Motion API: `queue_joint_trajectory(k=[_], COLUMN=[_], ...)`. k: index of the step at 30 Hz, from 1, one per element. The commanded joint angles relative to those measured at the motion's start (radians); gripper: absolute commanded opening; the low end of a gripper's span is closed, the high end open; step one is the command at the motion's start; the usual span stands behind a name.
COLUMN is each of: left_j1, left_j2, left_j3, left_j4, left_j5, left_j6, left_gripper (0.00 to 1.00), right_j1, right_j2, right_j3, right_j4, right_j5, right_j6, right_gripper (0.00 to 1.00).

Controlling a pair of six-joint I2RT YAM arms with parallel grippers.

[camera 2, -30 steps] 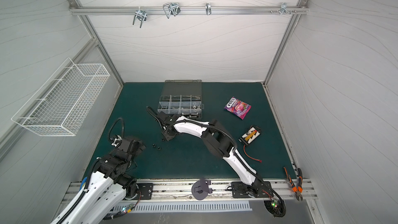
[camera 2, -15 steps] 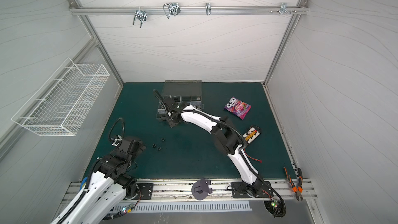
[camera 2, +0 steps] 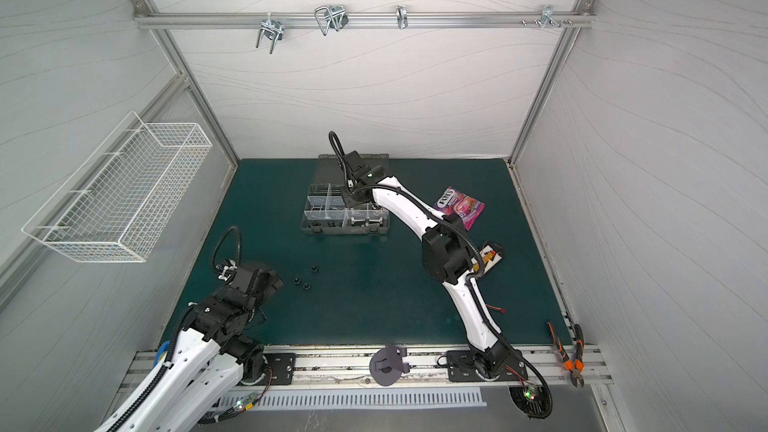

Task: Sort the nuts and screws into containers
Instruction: 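Carry the dark nut with the right gripper into the organizer and release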

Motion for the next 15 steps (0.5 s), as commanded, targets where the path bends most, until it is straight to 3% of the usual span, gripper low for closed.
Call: queue_joint_trajectory(k=[1, 15], left_j1=[0.003, 0.003], left_j2=[0.005, 0.026], left_j3=[0.018, 0.018], left_j4=[0.027, 0.049], left_j5=[-0.001, 0.031], left_j6=[0.013, 0.049], left_gripper=[0.99, 0.99], right_j1=[-0.021, -0.067], right_j2=[0.053, 0.173], right_j3=[0.021, 0.084], right_j4=[0.017, 0.062], right_j5=[-0.02, -0.049], right_j6=[0.002, 0.003], right_gripper=[0.07, 0.1])
